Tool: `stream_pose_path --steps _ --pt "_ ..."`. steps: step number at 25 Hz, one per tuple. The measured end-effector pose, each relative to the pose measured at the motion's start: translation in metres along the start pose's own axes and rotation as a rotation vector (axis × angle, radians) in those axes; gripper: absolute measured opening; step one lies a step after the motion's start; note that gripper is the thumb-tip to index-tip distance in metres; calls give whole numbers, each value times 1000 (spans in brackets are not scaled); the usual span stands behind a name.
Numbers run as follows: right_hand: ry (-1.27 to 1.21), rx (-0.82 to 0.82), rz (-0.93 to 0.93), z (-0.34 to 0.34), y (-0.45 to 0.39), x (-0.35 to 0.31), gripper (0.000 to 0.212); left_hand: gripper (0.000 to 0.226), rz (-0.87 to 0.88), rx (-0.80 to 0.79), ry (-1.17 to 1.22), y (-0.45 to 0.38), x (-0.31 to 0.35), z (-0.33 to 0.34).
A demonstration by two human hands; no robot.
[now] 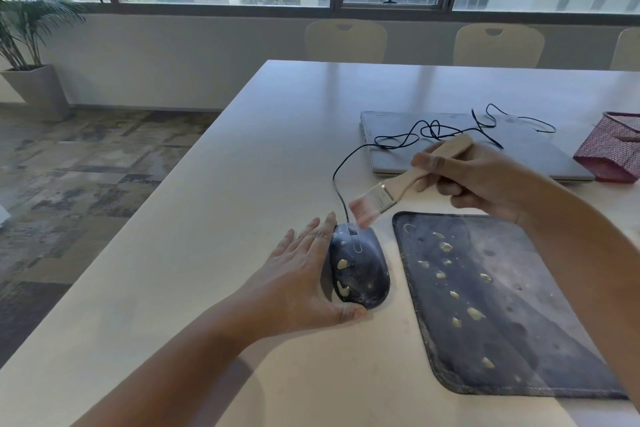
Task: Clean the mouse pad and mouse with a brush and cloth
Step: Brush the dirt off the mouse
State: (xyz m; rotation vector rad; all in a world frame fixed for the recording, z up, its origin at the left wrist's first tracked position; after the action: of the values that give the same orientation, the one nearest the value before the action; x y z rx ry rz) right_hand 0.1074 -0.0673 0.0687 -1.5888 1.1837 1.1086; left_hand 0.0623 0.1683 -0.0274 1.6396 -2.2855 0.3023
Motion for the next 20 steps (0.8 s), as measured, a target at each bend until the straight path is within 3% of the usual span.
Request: stream_pose_path --steps 3,5,9,13,20 --pt "115 86 3 0 -2 7 9 119 -2 -2 6 0 0 0" --pt "37 147 -37 -2 -4 6 8 119 2 -8 6 1 1 0" --pt "26 40 -3 9 -2 7 13 120 -5 -19 -5 0 0 0" --pt "65 82 -18 7 1 -2 11 121 -10 -37 0 0 0 1" --pt "293 -114 37 3 15 -24 16 121 -2 -50 1 0 1 0"
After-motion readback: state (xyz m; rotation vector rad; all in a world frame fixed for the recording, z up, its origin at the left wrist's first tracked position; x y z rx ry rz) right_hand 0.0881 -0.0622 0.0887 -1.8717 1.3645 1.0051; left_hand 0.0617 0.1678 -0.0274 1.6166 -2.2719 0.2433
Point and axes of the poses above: each hand's wrist, its own y-axis away from the middle knuckle, its own z-axis out of the palm, x = y × z, the point moved 2 cm from there along -y, towards the middle knuckle, and after that the axes turned 12 degrees about -z, right-handed, at the moved point
